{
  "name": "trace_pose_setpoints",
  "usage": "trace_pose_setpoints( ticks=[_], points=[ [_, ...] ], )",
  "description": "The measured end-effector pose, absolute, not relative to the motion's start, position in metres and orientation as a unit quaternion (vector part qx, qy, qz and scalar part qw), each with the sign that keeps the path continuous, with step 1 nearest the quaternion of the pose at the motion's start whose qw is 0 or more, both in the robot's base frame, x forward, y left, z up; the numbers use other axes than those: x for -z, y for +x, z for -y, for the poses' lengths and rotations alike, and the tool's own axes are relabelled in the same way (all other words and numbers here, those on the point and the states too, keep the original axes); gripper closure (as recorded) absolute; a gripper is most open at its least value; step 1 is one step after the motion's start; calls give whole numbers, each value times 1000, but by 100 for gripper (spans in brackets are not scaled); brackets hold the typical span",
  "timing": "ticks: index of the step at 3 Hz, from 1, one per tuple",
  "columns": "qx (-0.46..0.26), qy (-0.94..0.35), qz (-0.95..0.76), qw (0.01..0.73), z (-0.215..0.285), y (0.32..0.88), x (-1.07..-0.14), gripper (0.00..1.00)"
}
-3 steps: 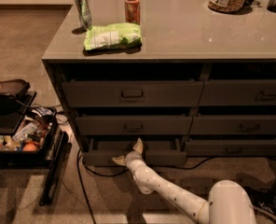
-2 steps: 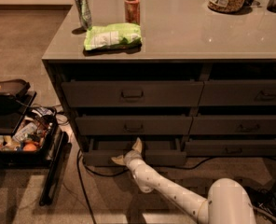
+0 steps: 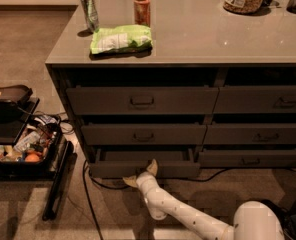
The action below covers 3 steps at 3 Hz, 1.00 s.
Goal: Close bottom drawer
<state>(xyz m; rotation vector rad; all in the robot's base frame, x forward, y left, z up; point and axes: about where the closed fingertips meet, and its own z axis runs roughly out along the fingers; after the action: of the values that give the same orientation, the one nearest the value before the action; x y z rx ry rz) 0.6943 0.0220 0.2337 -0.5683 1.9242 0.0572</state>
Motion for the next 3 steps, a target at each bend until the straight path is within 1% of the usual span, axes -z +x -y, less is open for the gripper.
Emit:
trace_pose_setpoints(
  ticks=[1, 3],
  points=[
    [-24, -239, -809, 537, -21, 695, -234, 19],
    [-24, -238, -809, 537, -21, 695, -234, 65]
  ],
)
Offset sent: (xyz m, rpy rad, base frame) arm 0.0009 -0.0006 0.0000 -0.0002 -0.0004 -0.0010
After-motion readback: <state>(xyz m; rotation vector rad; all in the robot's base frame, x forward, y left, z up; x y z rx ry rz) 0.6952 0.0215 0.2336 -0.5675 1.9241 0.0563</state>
